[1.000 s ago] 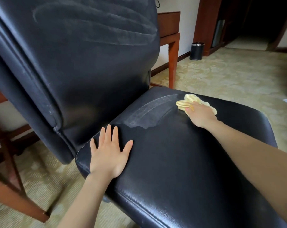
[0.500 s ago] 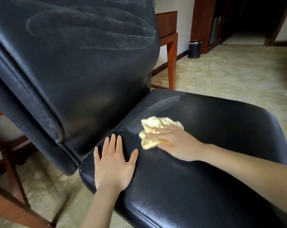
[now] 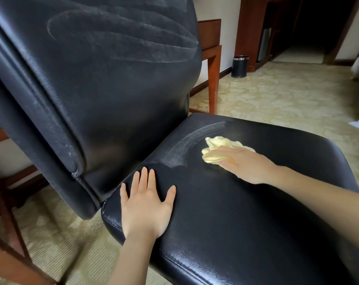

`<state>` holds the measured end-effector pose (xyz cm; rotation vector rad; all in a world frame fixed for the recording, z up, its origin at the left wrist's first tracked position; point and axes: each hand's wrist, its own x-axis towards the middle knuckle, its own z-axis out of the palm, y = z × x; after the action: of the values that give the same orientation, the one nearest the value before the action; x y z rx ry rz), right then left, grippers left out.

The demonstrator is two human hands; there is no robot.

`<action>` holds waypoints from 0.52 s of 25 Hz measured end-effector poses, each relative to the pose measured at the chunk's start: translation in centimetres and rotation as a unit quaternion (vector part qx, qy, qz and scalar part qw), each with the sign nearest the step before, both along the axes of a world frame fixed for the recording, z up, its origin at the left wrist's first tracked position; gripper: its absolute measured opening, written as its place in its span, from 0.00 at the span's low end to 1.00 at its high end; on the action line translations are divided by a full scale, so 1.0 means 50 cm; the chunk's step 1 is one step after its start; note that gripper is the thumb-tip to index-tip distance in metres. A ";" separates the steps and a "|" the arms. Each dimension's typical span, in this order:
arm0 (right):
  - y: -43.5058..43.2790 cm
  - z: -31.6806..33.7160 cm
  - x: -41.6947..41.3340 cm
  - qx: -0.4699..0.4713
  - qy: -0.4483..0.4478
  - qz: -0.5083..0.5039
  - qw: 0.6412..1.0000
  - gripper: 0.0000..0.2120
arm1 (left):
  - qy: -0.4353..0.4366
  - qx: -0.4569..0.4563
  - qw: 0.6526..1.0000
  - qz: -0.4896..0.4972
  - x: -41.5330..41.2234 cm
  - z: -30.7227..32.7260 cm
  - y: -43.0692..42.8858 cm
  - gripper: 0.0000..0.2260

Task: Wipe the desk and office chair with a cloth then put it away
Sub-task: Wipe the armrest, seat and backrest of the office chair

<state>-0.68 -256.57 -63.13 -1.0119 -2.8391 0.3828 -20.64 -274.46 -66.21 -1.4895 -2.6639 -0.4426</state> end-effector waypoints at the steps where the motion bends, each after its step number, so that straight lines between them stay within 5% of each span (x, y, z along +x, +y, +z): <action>1: 0.018 -0.005 -0.021 0.023 -0.014 -0.025 0.999 0.19 | 0.001 0.003 1.000 0.001 0.001 -0.001 0.000 0.35; 8: 0.063 -0.016 -0.230 0.005 -0.032 -0.119 0.992 0.20 | 0.005 0.029 1.000 -0.006 0.003 -0.005 0.004 0.31; 13: -0.008 -0.031 -0.271 0.032 -0.004 0.026 0.999 0.19 | -0.039 0.171 0.985 0.003 0.008 -0.005 -0.007 0.21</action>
<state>-14.22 -256.97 -64.70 -0.9311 -2.8691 0.2918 -20.25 -274.84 -66.44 -1.3855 -2.4800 -0.9206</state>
